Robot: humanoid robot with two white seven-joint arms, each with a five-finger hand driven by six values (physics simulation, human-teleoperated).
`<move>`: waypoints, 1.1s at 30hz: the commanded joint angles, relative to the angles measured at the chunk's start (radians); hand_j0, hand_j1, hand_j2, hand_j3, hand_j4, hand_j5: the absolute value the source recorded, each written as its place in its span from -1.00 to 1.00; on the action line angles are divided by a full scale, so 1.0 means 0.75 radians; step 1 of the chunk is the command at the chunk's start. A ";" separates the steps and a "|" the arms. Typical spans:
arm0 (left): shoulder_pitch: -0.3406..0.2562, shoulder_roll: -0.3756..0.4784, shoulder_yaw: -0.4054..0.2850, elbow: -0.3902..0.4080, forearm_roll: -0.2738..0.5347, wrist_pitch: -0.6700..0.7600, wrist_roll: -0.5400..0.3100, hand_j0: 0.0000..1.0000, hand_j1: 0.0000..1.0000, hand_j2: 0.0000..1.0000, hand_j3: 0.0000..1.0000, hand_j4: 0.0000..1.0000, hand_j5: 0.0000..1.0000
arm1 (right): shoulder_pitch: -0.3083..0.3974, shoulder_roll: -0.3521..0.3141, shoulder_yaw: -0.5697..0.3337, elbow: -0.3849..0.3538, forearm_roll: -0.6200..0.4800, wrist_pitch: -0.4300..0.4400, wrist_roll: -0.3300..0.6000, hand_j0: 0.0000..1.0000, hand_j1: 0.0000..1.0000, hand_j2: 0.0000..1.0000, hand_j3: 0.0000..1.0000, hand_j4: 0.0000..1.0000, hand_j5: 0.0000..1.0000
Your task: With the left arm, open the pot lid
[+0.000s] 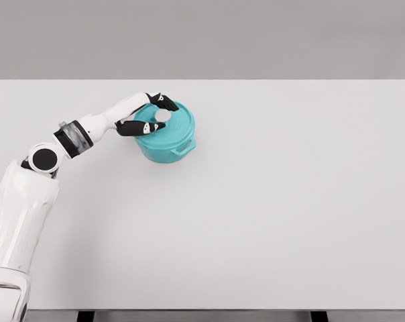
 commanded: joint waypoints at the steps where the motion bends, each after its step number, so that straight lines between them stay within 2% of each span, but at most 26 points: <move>1: 0.000 0.000 0.002 -0.001 0.013 0.003 0.001 0.15 0.15 0.15 0.15 0.15 0.15 | 0.000 0.000 0.000 0.000 -0.001 0.000 0.000 1.00 1.00 1.00 1.00 1.00 1.00; 2: 0.000 0.000 0.002 -0.001 0.013 0.003 0.001 0.10 0.10 0.10 0.10 0.10 0.10 | 0.000 0.000 0.000 0.000 -0.001 0.000 0.000 1.00 1.00 1.00 1.00 1.00 1.00; 6: 0.002 0.000 0.002 -0.001 0.013 0.003 0.001 0.09 0.09 0.09 0.09 0.09 0.09 | 0.000 0.000 0.000 0.000 -0.001 0.000 0.000 1.00 1.00 1.00 1.00 1.00 1.00; 13: 0.006 0.000 0.004 -0.003 0.015 0.003 0.001 -0.06 -0.06 -0.06 -0.06 -0.06 -0.06 | 0.000 0.000 0.000 0.000 -0.001 0.000 0.000 1.00 1.00 1.00 1.00 1.00 1.00; 33: 0.010 0.017 0.014 -0.067 0.044 0.003 0.001 -0.08 -0.08 -0.08 -0.08 -0.08 -0.08 | 0.000 0.000 0.000 0.000 -0.001 0.000 0.000 1.00 1.00 1.00 1.00 1.00 1.00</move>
